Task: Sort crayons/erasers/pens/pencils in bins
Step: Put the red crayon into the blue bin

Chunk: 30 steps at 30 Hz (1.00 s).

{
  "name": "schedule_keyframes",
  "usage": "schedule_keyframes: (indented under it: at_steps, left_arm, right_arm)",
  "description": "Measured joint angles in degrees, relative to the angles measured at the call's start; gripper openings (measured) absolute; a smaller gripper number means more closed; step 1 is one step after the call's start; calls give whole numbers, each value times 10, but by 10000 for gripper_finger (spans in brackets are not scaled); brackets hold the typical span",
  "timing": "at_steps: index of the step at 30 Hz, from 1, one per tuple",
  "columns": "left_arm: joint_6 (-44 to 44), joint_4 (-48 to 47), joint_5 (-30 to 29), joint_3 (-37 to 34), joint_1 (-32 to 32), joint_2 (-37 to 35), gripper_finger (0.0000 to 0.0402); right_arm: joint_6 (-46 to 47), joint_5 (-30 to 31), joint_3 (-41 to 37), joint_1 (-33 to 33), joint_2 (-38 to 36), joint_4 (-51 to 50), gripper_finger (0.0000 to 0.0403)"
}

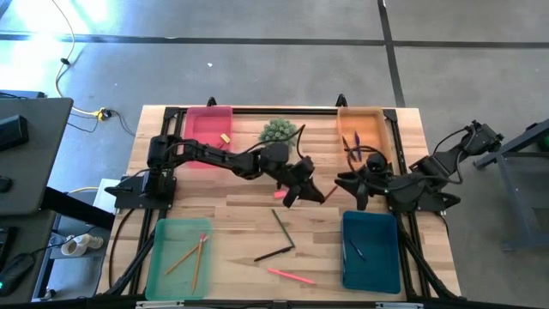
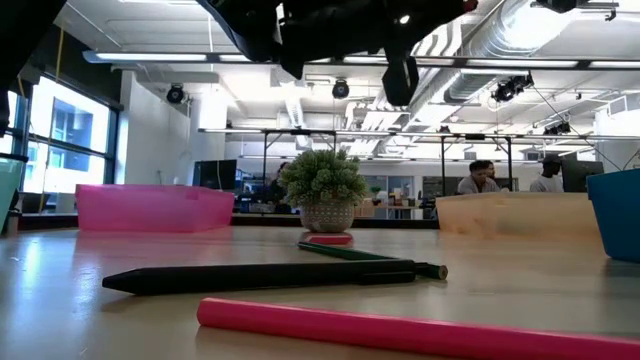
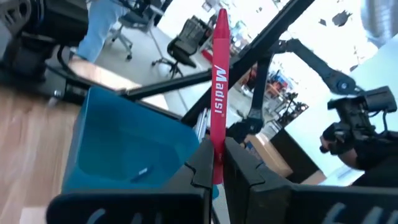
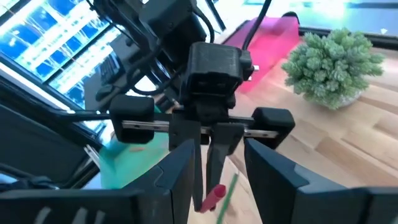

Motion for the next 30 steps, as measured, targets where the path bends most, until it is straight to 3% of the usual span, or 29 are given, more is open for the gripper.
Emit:
schedule_keyframes:
  at_steps: [12,21,30]
  left_arm:
    - [-35,75,-15,0,-1,0,1]
    - [-47,79,-33,0,-1,-1,1]
    - [-44,78,-33,0,-3,0,1]
  right_arm:
    - [-8,6,0,0,8,18,134]
    - [-13,-5,0,0,39,42,128]
    - [-11,-16,0,0,61,40,27]
